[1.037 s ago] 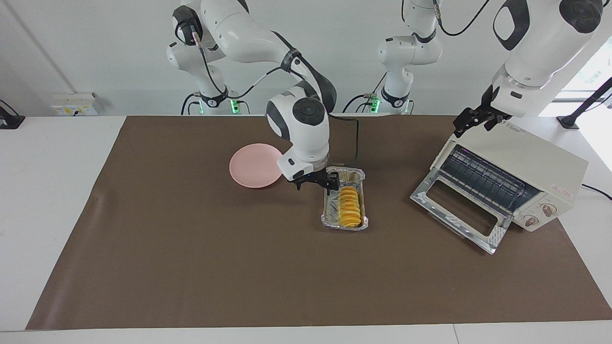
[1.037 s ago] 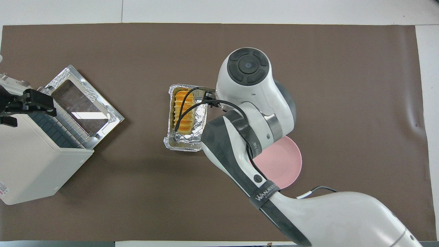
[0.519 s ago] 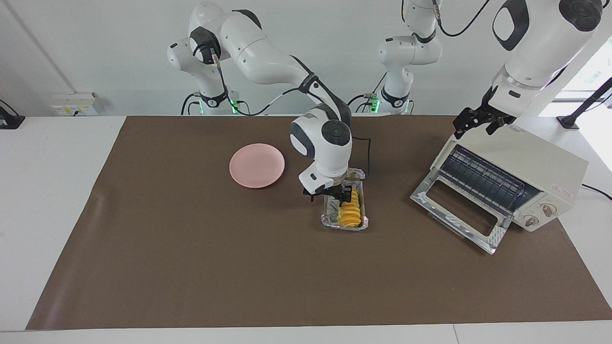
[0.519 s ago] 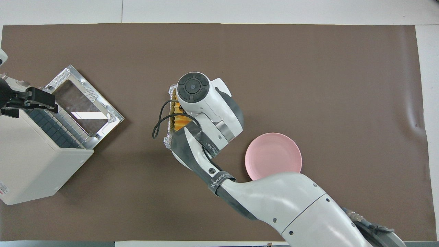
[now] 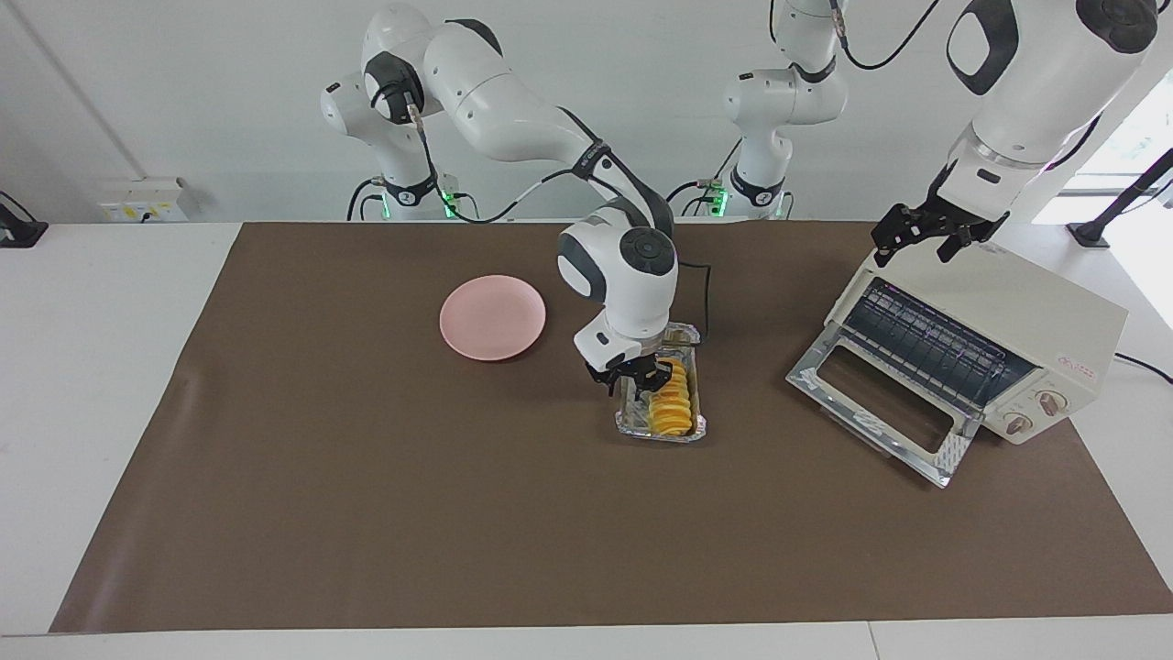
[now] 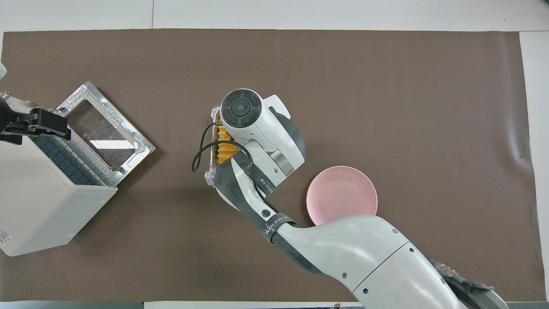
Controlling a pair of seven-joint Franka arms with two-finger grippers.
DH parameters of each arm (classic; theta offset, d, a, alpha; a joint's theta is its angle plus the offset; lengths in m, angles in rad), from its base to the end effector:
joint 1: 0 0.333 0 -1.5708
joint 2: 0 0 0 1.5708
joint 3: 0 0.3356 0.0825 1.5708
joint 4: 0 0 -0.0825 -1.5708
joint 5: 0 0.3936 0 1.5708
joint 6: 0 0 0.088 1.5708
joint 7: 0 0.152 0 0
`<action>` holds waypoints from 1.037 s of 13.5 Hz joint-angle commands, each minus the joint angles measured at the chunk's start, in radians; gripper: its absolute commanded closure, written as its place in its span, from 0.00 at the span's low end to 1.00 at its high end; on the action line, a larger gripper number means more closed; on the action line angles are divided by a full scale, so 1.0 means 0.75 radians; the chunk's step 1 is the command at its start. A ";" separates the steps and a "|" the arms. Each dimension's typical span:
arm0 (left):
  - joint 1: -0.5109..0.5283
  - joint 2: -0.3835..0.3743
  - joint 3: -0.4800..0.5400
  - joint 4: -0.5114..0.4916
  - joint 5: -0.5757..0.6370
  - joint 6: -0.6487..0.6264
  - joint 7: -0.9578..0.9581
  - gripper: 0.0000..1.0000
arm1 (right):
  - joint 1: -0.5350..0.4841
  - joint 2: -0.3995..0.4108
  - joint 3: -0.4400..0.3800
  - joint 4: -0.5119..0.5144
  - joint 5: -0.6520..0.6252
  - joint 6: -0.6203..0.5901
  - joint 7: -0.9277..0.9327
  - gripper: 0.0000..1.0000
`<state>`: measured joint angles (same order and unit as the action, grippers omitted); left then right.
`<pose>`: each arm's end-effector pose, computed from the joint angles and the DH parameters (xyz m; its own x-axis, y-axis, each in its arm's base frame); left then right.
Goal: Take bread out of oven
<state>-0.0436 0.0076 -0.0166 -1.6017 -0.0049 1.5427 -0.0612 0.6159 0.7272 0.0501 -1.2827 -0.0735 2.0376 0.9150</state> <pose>0.5582 -0.0344 0.5777 0.9978 0.0010 -0.0667 0.0011 -1.0000 0.0009 0.6135 0.4627 0.2872 0.9727 -0.2278 0.0436 -0.2279 -0.9737 -0.0022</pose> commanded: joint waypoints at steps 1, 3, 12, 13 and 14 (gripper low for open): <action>0.011 -0.004 0.002 0.006 -0.026 -0.001 0.014 0.00 | 0.005 0.010 0.001 0.009 -0.041 0.030 0.017 1.00; 0.019 -0.004 0.004 0.006 -0.026 -0.001 0.014 0.00 | 0.003 0.010 0.001 0.009 -0.041 0.032 0.007 1.00; 0.019 -0.006 0.004 0.006 -0.026 -0.001 0.014 0.00 | -0.317 -0.176 0.015 0.070 0.243 -0.286 -0.436 1.00; 0.017 -0.006 0.004 0.006 -0.026 -0.001 0.014 0.00 | -0.365 -0.202 0.015 0.070 0.247 -0.315 -0.524 1.00; 0.019 -0.004 0.002 0.006 -0.026 -0.001 0.014 0.00 | -0.395 -0.219 0.009 0.064 0.245 -0.322 -0.610 1.00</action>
<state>-0.0389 0.0076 -0.0127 -1.6017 -0.0050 1.5427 -0.0612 0.3665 0.5914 0.0448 -1.2256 0.0890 1.8182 0.5609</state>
